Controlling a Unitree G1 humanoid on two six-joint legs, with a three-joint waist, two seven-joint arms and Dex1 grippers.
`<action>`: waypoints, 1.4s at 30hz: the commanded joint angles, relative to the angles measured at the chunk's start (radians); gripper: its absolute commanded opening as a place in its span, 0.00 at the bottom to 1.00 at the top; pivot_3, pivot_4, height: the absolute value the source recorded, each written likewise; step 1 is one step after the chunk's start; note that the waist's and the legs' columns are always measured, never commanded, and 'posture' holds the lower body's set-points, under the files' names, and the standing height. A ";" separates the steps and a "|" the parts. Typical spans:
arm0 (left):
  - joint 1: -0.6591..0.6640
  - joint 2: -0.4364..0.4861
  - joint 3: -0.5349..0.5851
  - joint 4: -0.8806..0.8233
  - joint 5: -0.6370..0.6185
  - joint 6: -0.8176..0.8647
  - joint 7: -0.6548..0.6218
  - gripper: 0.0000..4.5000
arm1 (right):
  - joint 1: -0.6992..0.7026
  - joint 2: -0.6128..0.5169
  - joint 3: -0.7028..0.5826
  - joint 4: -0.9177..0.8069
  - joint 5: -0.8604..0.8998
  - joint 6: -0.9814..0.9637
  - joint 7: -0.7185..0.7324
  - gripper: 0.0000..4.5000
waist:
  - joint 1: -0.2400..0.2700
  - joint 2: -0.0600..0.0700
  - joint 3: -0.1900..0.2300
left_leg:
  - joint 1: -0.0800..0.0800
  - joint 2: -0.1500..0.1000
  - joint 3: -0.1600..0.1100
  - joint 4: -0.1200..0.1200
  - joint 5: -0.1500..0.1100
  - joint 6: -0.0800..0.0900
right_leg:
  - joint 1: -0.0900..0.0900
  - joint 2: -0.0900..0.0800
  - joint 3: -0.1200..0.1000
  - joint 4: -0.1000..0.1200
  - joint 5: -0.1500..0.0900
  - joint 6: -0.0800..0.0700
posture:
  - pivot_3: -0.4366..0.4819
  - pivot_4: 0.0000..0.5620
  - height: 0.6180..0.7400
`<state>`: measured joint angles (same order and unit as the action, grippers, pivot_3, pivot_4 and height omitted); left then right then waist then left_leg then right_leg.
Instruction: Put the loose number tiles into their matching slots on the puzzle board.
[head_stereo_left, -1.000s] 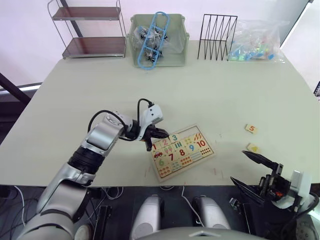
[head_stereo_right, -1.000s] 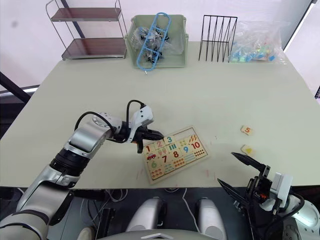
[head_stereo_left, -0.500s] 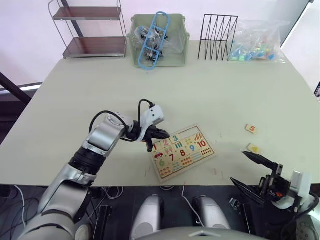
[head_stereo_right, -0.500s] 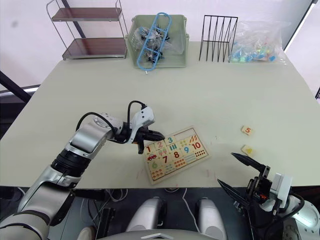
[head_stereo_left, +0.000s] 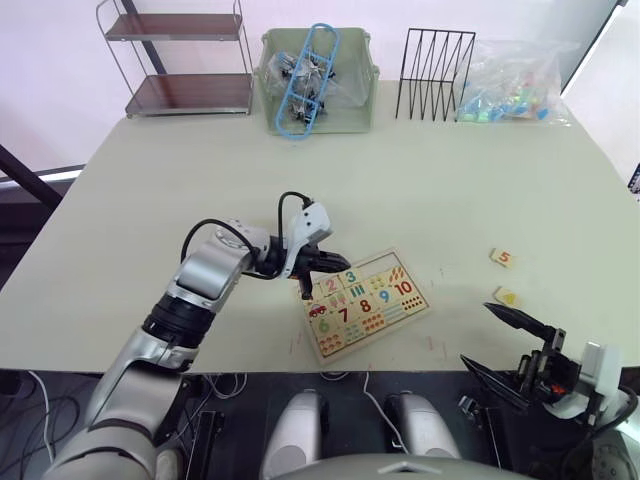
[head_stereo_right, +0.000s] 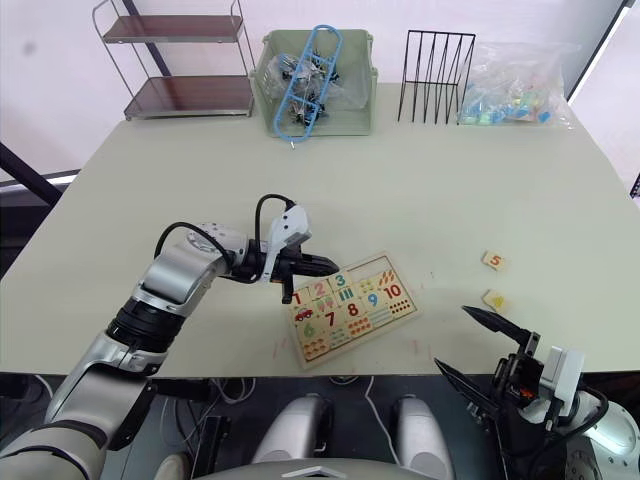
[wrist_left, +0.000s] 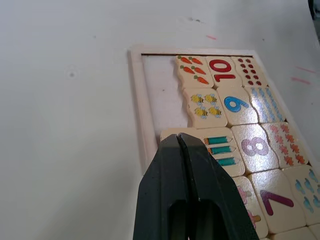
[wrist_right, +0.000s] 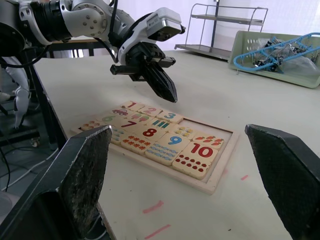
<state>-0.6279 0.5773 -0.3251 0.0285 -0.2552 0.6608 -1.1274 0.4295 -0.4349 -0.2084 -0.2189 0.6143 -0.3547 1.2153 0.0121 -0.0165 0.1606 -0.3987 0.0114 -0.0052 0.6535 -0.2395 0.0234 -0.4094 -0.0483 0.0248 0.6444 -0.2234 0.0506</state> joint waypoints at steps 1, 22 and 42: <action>-0.010 -0.012 -0.004 -0.013 0.007 -0.029 -0.003 0.01 | 0.007 -0.004 -0.005 -0.027 0.011 -0.017 0.002 1.00 | 0.000 0.000 0.000 | 0.000 0.000 0.000 0.000 0.000 0.000 | 0.000 0.000 0.000 0.000 0.000 0.000 | 0.48 0.27 1.00; 0.075 -0.030 0.029 -0.012 0.015 -0.112 0.006 0.01 | 0.043 -0.018 -0.035 -0.038 0.030 -0.021 -0.002 1.00 | 0.000 0.000 0.000 | 0.000 0.000 0.000 0.000 0.000 0.000 | 0.000 0.000 0.000 0.000 0.000 0.000 | 0.48 0.27 1.00; 0.476 -0.009 0.517 -0.378 -0.304 -0.049 0.214 0.12 | -0.018 -0.104 -0.171 0.066 0.088 0.059 -0.020 1.00 | 0.001 0.001 0.000 | 0.001 0.003 -0.002 0.000 0.000 0.000 | 0.000 -0.001 0.001 0.000 -0.001 -0.003 | 0.48 0.27 1.00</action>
<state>-0.1727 0.5629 0.1439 -0.2935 -0.5166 0.6070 -0.9320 0.4071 -0.5235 -0.3351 -0.1658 0.6789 -0.2991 1.1788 0.0129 -0.0158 0.1601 -0.3975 0.0153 -0.0071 0.6534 -0.2396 0.0234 -0.4093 -0.0493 0.0261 0.6444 -0.2250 0.0475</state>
